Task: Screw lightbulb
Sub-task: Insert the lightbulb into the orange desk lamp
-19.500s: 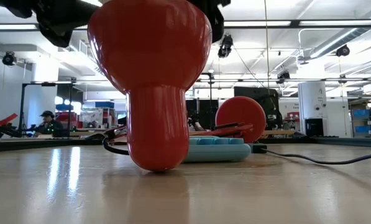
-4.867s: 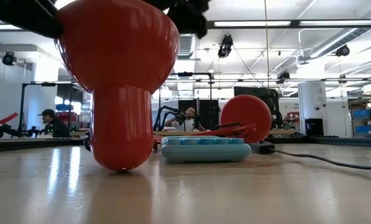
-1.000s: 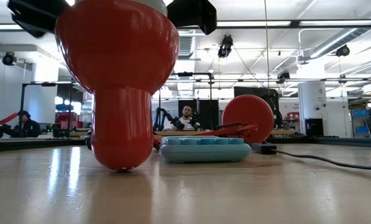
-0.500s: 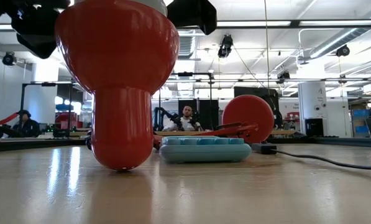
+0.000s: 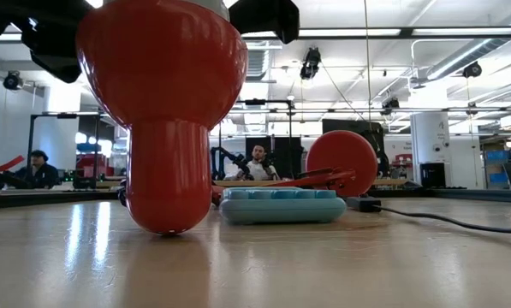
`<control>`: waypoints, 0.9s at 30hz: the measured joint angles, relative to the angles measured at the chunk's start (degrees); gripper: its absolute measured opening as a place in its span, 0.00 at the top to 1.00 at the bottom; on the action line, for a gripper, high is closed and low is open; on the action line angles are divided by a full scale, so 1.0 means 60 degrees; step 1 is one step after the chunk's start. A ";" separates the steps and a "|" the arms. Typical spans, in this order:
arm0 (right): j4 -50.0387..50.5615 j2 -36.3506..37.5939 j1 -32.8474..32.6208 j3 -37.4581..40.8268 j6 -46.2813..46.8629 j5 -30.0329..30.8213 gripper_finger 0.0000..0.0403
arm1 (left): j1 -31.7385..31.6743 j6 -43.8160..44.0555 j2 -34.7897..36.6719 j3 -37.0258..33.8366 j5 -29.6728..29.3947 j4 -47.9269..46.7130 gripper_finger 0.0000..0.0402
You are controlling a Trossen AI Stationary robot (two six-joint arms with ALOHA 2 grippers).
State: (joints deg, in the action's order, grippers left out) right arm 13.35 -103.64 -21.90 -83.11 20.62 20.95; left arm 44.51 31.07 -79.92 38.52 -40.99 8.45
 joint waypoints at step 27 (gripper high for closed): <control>0.2344 -0.0007 -0.0074 0.0000 0.0380 0.1030 0.31 | -0.0037 0.0297 0.0045 0.0000 -0.0099 -0.0351 0.50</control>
State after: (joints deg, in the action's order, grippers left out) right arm 27.41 -103.68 -22.35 -83.11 22.90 27.13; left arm 44.29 32.85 -79.65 38.52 -41.59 6.34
